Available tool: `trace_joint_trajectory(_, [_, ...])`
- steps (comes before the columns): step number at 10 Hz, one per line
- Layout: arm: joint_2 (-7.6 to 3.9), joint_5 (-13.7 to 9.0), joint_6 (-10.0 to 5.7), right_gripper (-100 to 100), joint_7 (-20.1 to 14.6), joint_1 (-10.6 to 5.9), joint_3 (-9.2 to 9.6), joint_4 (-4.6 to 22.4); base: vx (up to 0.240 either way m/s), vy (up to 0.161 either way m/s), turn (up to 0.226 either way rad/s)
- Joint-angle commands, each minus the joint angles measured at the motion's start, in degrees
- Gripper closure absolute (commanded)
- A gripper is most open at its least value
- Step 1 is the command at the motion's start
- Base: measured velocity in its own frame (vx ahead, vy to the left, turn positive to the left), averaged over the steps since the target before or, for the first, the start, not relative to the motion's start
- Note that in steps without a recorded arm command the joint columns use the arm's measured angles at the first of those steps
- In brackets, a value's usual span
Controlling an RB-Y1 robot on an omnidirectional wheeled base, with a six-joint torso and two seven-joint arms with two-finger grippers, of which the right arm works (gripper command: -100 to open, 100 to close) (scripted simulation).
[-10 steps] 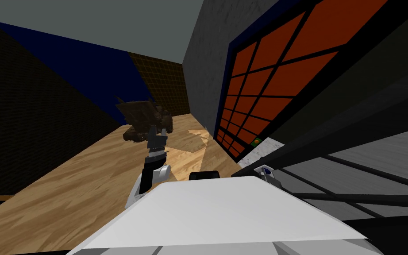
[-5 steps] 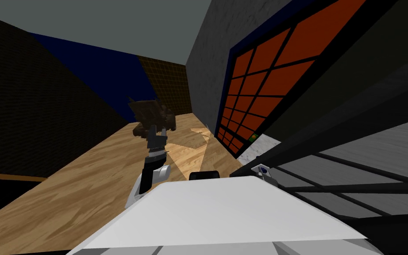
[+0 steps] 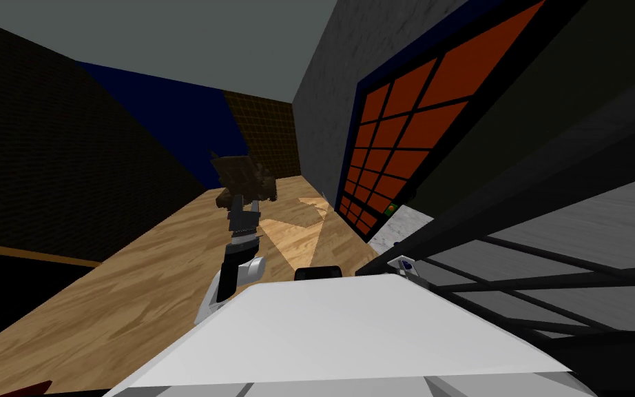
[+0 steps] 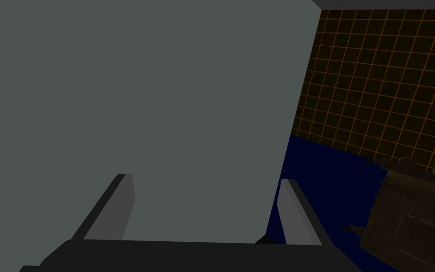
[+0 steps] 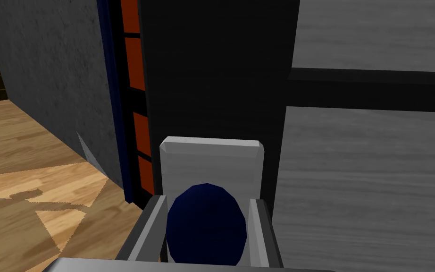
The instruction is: Pull the door open
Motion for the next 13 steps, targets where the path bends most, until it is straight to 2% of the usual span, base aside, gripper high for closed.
trace_joint_trajectory(1, [-0.20, 1.0, -1.43, 100, -0.7, 0.17, 1.14, 0.8, -0.227, 0.002, 0.050])
trace_joint_trajectory(4, [-0.73, 2.6, -3.14, 100, -1.6, 1.19, 3.04, 0.3, -0.217, 0.031, 0.031])
trace_joint_trajectory(5, [-0.67, 2.3, -2.45, 100, -1.2, 1.23, 2.63, -0.3, -0.096, 0.017, 0.000])
trace_joint_trajectory(13, [-1.57, 6.8, -6.77, 100, -2.3, 2.93, 7.48, -1.1, -0.190, -0.019, 0.034])
